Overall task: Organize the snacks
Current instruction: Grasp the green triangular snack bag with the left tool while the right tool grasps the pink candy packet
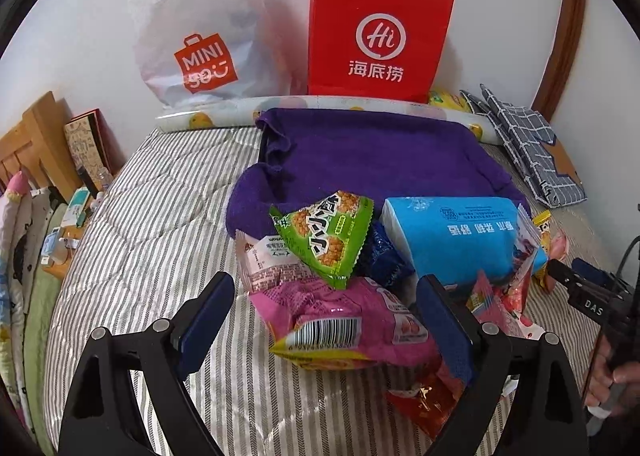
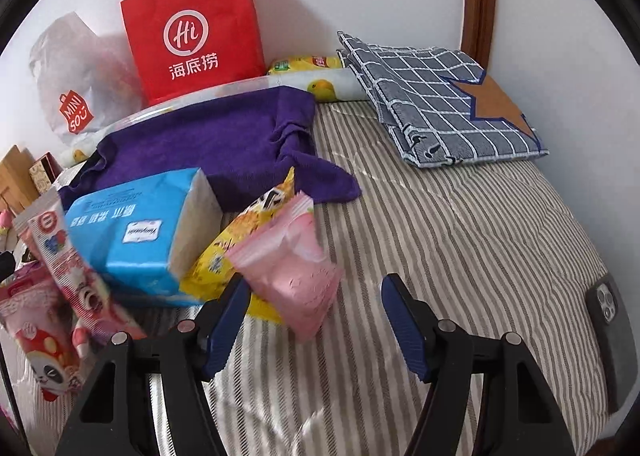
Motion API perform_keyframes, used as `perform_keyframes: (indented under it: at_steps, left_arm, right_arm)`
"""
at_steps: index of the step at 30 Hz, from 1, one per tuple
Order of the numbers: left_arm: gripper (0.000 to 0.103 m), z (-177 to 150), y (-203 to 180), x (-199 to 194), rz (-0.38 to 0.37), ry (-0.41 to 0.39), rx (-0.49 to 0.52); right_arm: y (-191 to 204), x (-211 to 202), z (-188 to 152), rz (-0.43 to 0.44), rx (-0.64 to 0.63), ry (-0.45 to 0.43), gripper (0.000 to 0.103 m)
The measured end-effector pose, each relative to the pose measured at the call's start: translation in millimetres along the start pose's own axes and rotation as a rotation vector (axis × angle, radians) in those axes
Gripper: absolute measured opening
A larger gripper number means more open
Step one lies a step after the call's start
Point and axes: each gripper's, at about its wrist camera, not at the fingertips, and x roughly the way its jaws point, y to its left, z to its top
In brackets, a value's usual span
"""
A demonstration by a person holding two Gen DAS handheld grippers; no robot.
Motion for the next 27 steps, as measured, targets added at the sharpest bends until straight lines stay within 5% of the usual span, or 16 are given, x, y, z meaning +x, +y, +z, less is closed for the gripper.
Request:
perform_keyframes:
  at_steps: [7,10,27]
  left_arm:
    - [0.092,5,8,11,-0.032,0.015,-0.013]
    - [0.092,4,13,14,-0.026,0.021,-0.019]
    - [0.092,10,39,13,-0.029,0.039,-0.046]
  right_arm:
    - [2,15,8,0.036,-0.068,-0.008,0.066]
    - [2,17,8,0.092,-0.076,0.019,0.047]
    - [4,-23,-9,0.046,-0.011,-0.014,0.043]
